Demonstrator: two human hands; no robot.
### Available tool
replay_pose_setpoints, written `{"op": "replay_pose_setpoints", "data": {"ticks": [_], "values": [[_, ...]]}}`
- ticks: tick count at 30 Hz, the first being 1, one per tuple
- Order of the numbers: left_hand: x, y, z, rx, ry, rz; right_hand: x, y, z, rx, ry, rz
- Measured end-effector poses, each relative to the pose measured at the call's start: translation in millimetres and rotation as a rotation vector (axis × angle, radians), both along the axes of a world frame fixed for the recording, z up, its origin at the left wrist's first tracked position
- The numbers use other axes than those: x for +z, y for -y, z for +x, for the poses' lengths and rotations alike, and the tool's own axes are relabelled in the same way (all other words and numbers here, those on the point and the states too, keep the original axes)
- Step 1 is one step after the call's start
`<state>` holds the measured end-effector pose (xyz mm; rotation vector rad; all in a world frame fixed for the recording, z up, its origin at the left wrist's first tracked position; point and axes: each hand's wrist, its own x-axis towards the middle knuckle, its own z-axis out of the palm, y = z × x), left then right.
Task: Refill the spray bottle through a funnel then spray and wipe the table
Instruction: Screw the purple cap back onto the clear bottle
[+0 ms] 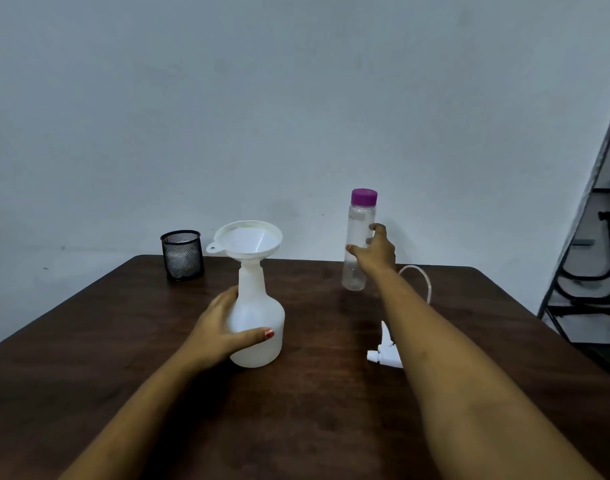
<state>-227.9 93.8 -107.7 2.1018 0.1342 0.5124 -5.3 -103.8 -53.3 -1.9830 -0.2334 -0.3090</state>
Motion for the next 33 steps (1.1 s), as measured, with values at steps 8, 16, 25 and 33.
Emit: {"op": "replay_pose_setpoints", "data": {"ticks": [8, 16, 25, 33], "values": [[-8.5, -0.3, 15.9, 0.065, 0.076, -0.014, -8.5, -17.5, 38.7, 0.021, -0.029, -0.015], [-11.1, 2.1, 17.1, 0.059, 0.104, -0.035, -16.7, -24.8, 50.2, 0.02, -0.004, 0.007], [-14.2, -0.1, 19.3, 0.058, 0.114, -0.043, -17.9, -27.7, 46.5, 0.04, -0.022, -0.065], [-11.1, 3.3, 13.8, 0.066, 0.086, -0.019, 16.7, 4.7, -8.0, 0.152, -0.009, -0.289]]}}
